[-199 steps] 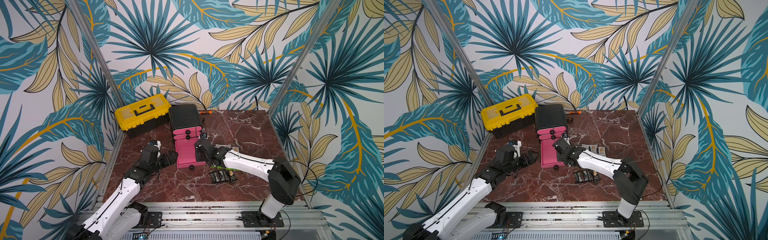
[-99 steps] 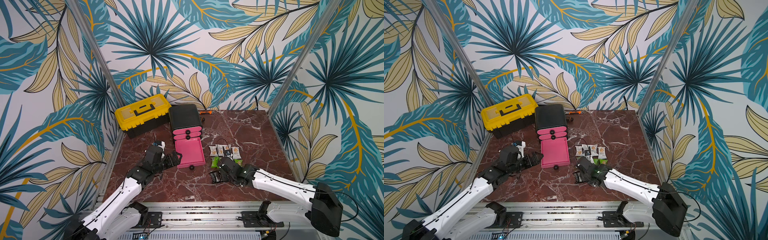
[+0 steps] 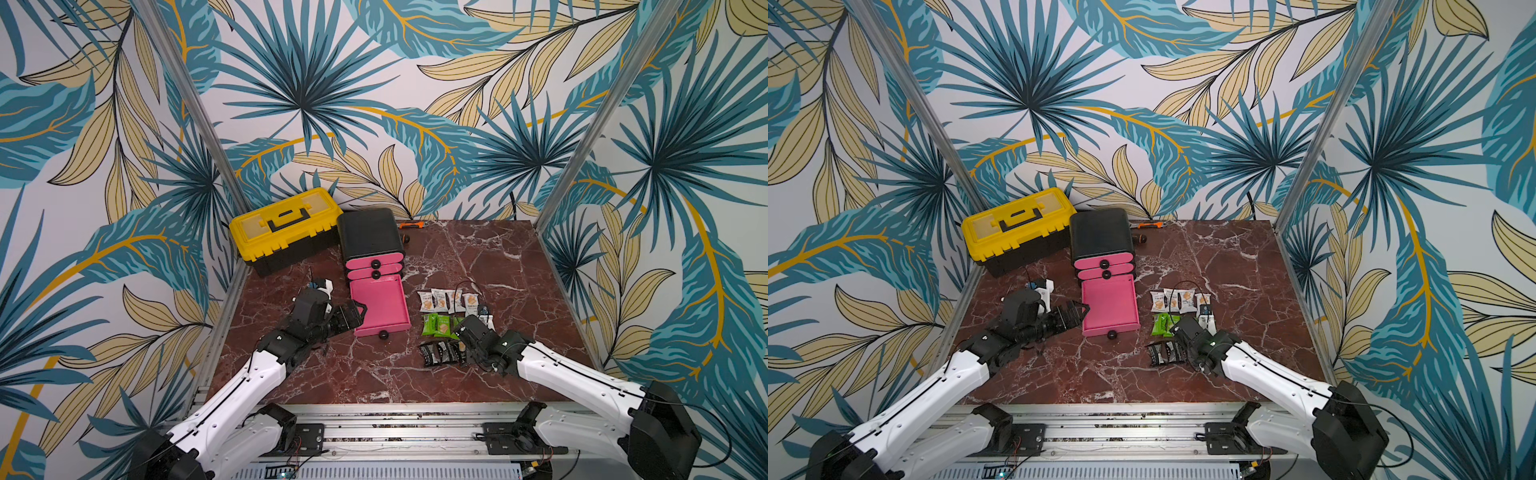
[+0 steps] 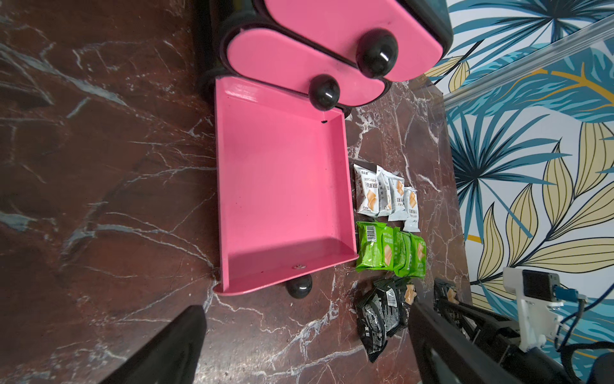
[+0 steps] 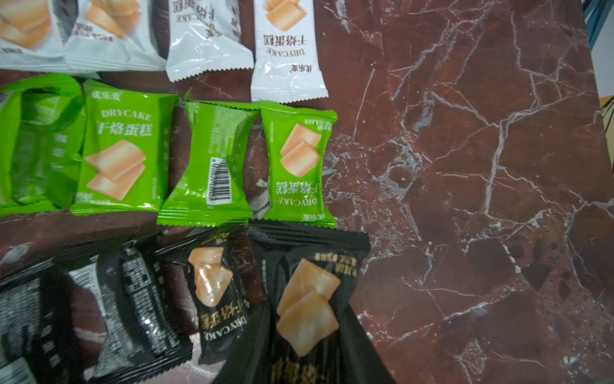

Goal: Take the cookies out of the drawer
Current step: Place the cookie at the center of the board.

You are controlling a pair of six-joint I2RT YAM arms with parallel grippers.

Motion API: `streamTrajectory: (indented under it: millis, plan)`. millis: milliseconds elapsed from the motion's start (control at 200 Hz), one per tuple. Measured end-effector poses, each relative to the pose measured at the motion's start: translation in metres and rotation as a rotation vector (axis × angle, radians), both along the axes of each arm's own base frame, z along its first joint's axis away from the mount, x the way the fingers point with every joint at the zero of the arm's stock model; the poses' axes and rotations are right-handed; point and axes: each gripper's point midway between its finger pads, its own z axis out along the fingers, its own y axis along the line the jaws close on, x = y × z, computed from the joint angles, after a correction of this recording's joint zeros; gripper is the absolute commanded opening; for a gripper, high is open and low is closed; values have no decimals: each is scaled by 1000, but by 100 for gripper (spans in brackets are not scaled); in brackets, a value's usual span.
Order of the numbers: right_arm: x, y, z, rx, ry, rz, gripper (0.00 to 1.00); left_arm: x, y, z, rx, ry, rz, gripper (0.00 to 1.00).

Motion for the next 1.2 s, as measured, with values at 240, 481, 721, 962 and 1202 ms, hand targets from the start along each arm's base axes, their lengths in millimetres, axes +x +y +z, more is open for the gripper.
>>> streamTrajectory:
  millis: [240,481,721,962,1202]
  plan:
    - [-1,-3,-11,-33,48,-8,36,1,0,1,-2,-3,0,100]
    - [-2,-1,-19,-49,88,0,40,4,-2,11,-18,-30,3,100]
    - [-2,0,-20,-49,98,6,55,5,-2,17,-36,-46,9,100]
    - [-1,1,-15,-31,78,8,61,9,-1,27,-34,-69,23,100]
    - [-2,-9,1,53,-28,-82,66,29,1,74,-18,-175,54,100]
